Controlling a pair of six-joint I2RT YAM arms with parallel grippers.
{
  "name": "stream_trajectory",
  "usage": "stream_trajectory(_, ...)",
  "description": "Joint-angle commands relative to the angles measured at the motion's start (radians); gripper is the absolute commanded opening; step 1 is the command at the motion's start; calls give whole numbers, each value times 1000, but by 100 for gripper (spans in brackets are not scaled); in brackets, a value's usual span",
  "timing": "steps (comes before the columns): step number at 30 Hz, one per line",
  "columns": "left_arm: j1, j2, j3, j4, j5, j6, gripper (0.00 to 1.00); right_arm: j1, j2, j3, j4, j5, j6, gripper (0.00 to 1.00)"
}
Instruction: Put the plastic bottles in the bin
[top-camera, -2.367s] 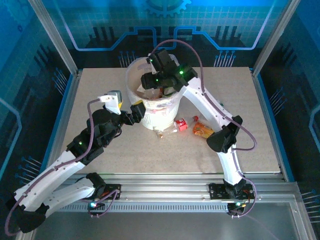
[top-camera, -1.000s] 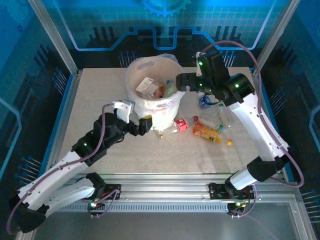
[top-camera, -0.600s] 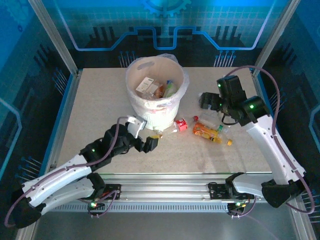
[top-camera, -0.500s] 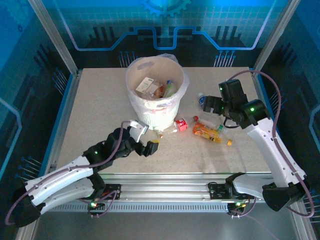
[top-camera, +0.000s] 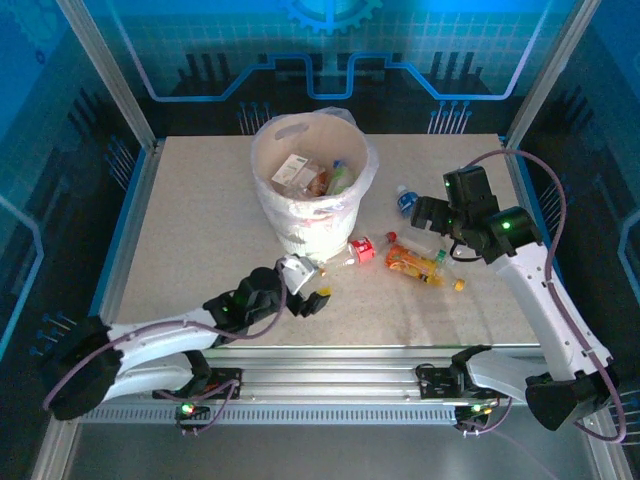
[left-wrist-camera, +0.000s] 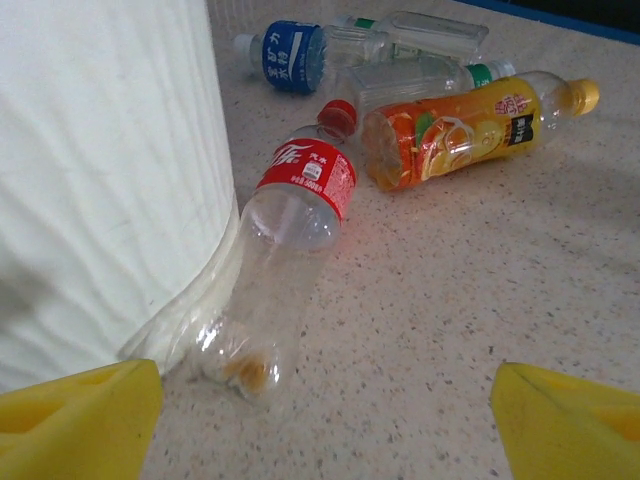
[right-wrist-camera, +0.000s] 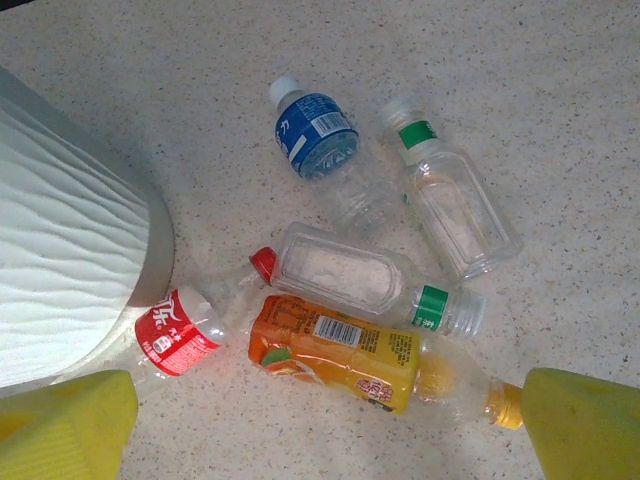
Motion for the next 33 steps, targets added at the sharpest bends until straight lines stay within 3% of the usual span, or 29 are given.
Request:
stream_trajectory(1, -19, 95, 27, 171, -23, 93, 87, -16, 0, -16, 20, -4, 19, 100)
stream_trajectory(14, -39, 425, 227, 200, -99, 149, 90, -36, -7, -39, 26, -22, 18, 100)
stream_trajectory(33, -41, 605, 373, 111, -286, 150, 99, -42, -7, -52, 50, -54, 13, 100)
